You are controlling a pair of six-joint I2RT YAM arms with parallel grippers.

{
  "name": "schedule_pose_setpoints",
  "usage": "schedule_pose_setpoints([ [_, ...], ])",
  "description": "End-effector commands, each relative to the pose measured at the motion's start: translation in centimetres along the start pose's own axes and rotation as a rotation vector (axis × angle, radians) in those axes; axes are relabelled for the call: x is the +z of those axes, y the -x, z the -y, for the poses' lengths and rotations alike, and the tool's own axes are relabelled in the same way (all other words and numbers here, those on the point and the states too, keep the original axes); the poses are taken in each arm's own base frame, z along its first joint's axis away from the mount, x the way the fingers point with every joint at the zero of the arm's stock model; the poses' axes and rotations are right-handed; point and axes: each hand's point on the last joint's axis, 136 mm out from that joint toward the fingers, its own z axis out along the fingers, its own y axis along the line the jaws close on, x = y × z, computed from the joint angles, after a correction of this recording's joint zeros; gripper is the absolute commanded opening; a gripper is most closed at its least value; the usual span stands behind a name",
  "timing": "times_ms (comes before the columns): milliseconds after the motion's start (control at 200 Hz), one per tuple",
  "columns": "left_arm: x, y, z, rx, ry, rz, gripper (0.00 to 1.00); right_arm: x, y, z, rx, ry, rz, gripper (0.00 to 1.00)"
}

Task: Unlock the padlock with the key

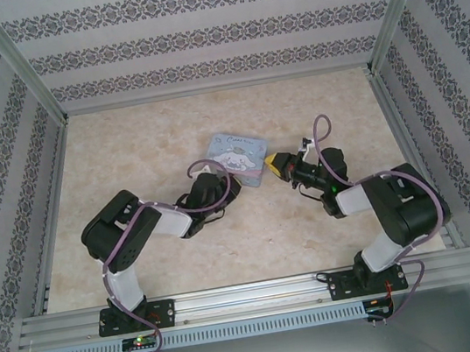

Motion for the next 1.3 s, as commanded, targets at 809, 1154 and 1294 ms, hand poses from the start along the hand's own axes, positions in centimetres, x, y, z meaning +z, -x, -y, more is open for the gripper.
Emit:
schedule_pose_setpoints([
  [809, -3.8, 0.8, 5.2, -0.074, -0.152, -0.223, 0.0, 1.7, -5.9, 5.5, 0.007, -0.178, -0.003, 0.0],
  [1154, -3.3, 0.4, 5.4, -0.11, -0.186, -0.207, 0.0, 0.5, -7.1, 6.8, 0.036, -0.185, -0.048, 0.0],
  [1294, -3.0, 0.5, 5.9, -0.138, -0.21, -0.197, 0.0, 0.8, -7.2, 6.1, 0.048, -0.16, -0.06, 0.0],
])
